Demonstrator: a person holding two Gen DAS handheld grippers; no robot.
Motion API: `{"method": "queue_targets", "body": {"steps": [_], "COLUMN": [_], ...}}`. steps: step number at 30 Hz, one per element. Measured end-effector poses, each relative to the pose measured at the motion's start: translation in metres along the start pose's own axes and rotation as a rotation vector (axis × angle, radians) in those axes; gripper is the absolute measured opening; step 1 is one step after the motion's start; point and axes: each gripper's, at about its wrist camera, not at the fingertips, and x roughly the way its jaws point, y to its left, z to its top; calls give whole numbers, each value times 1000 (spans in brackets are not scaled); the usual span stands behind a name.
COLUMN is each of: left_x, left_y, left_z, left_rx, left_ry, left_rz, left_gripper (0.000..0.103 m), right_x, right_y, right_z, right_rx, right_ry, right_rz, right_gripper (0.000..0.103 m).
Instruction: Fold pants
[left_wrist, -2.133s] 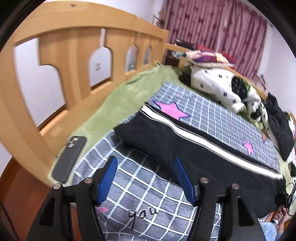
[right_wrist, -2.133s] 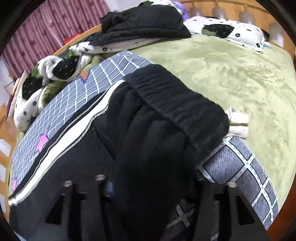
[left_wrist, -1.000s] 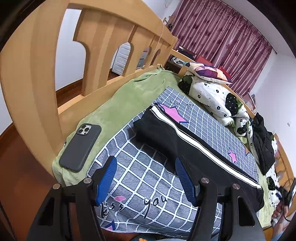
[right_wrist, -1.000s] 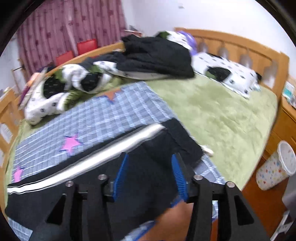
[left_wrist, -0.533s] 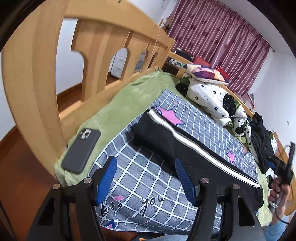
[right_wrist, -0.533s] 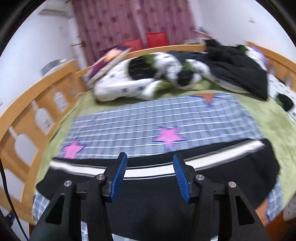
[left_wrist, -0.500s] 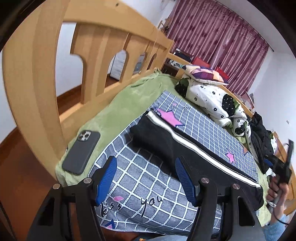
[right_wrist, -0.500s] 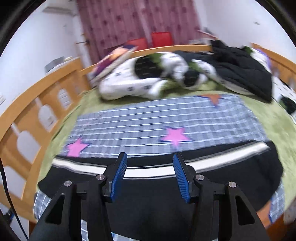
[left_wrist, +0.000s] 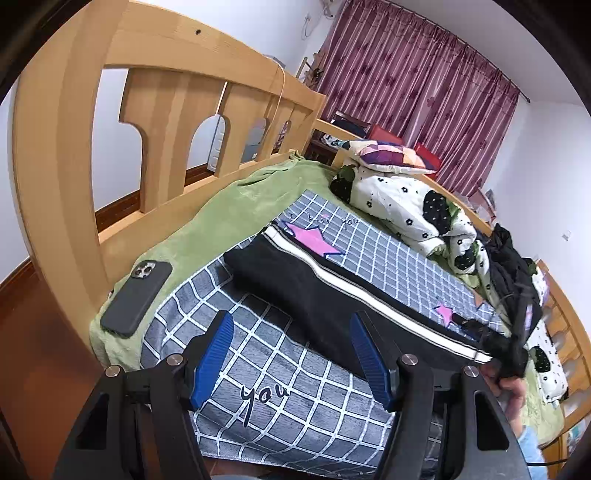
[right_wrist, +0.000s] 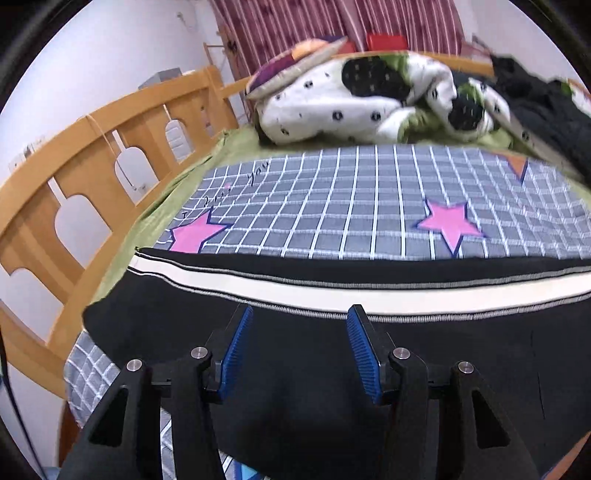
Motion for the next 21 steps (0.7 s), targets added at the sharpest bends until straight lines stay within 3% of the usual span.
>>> {"method": "queue_targets", "body": {"steps": [2, 4, 7, 13, 21], "left_x": [10, 18, 18, 27, 26], "left_y": [-2, -9, -16, -28, -32], "left_z": [-9, -12, -12, -15, -18], "left_rx": [-6, 18, 58, 103, 136], "left_ry": [27, 73, 45, 70, 55], "left_rz": [-20, -7, -47, -49, -49], "left_gripper": [64, 64, 64, 64, 64], "right_x": [-7, -13, -16, -18, -9], "right_y": [-6, -4, 1, 11, 16], "right_z": [-1, -4, -9, -19, -24], "right_rx": [-13, -78, -152, -283, -306], "right_ry": [-23, -55, -66, -98, -63], "right_rz": [16, -49, -76, -136, -139], "right_gripper": [53, 53, 53, 53, 54]}}
